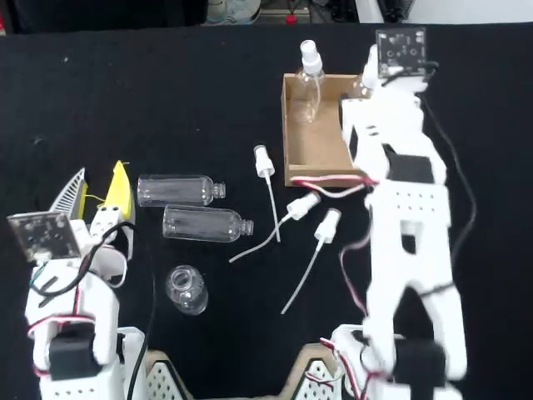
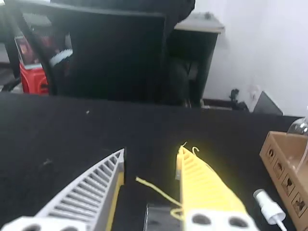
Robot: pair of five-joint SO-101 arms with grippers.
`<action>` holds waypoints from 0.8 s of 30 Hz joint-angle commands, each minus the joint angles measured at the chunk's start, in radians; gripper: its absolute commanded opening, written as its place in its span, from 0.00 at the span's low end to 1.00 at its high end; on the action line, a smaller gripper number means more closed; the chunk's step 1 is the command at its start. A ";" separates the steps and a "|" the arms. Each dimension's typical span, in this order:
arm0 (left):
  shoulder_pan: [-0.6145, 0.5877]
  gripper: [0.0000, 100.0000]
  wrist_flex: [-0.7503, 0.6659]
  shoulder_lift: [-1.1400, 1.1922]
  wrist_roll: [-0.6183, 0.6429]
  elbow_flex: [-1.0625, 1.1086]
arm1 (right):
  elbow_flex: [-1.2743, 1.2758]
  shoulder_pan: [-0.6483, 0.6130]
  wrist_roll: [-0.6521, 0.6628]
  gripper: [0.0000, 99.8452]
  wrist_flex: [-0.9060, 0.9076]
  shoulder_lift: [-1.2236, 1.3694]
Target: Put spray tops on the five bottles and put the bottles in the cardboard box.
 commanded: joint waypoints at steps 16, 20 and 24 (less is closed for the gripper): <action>-0.015 0.18 -0.037 0.006 0.074 0.058 | -0.461 0.020 -0.011 0.05 -0.236 0.608; -0.010 0.18 -0.037 0.006 0.074 0.064 | -0.555 0.017 -0.011 0.05 -0.236 0.700; -0.015 0.18 -0.037 0.006 0.074 0.062 | -0.628 0.018 -0.011 0.05 -0.233 0.780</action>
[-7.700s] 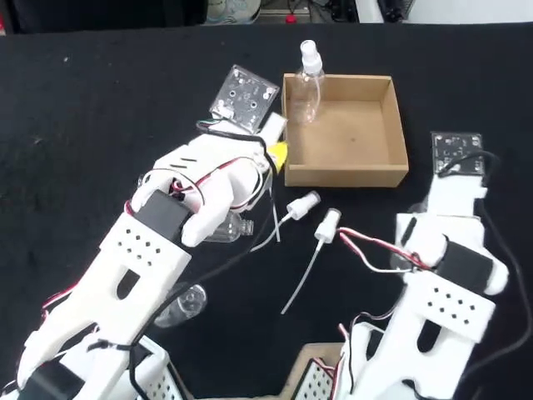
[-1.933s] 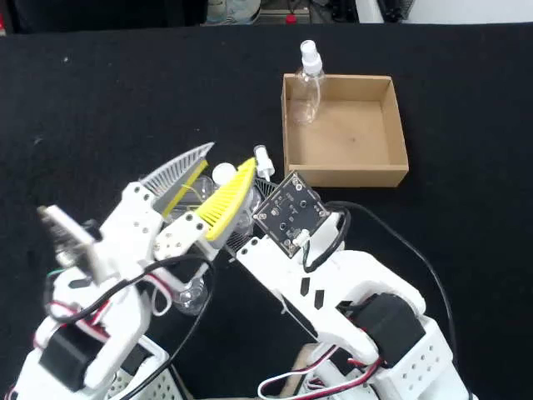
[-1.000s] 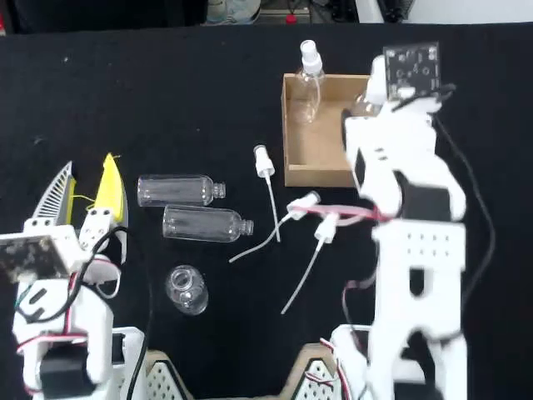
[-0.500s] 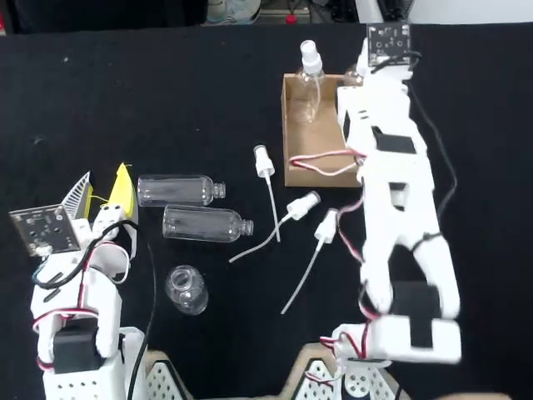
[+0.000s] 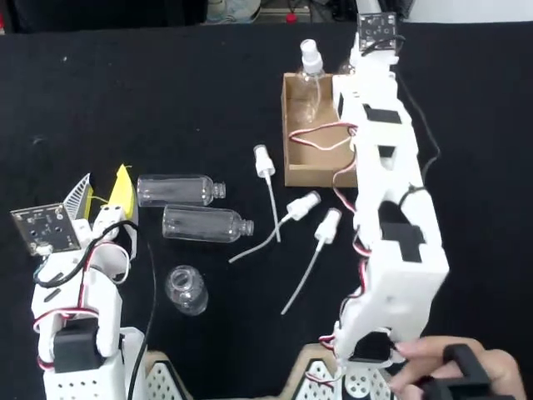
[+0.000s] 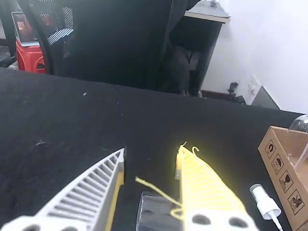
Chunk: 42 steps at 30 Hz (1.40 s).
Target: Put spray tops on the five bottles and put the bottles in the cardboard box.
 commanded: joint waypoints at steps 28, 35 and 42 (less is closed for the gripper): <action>-0.013 0.18 0.015 0.006 0.009 -0.010 | -0.143 -0.031 -0.173 0.05 -0.021 0.091; -0.013 0.18 0.015 0.006 0.011 -0.010 | -0.140 -0.021 -0.172 0.05 -0.023 0.091; -0.018 0.18 0.015 0.006 0.005 -0.010 | -0.139 -0.031 -0.172 0.07 -0.020 0.091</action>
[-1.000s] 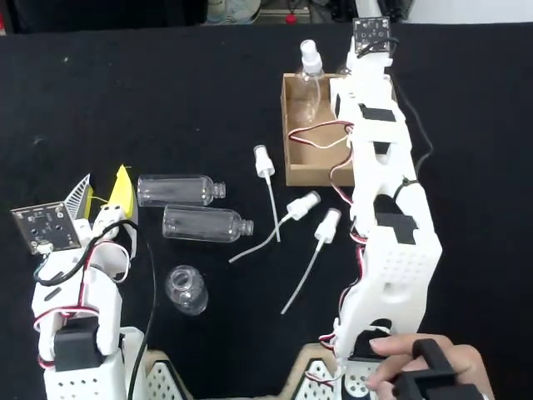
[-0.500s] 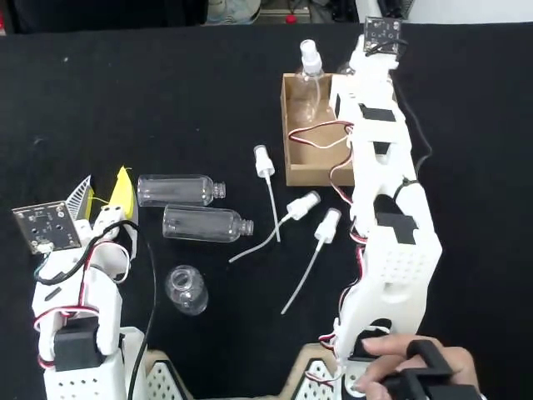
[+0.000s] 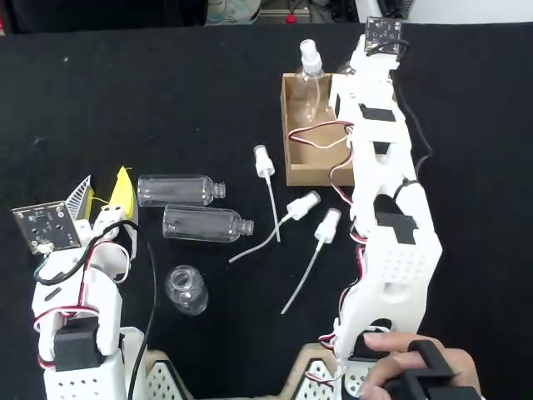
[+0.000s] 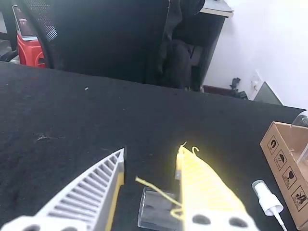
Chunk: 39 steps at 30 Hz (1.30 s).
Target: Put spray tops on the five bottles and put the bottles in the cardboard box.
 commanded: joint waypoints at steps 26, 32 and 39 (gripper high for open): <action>-0.012 0.18 0.003 -0.003 0.005 -0.008 | -0.076 -0.069 0.089 0.31 0.086 -0.018; -0.012 0.18 0.003 -0.003 0.005 -0.008 | -0.076 -0.058 0.092 0.31 0.089 -0.018; -0.012 0.18 0.005 -0.003 0.005 -0.008 | -0.064 -0.041 0.087 0.31 0.126 -0.088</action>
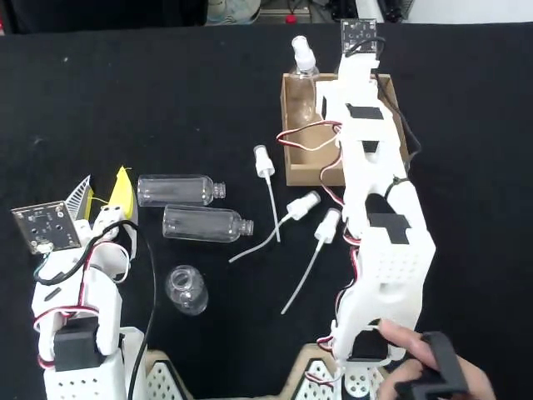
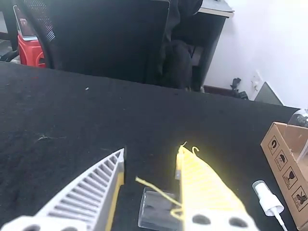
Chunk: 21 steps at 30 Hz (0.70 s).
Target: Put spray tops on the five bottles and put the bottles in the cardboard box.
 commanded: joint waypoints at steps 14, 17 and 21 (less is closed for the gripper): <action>-0.008 0.18 0.005 -0.003 0.005 -0.008 | -0.056 0.046 0.008 0.31 0.104 -0.147; -0.008 0.18 0.005 -0.003 0.005 -0.008 | -0.064 0.054 0.008 0.31 0.163 -0.160; -0.008 0.18 0.005 -0.003 0.005 -0.008 | -0.067 0.052 0.008 0.31 0.201 -0.214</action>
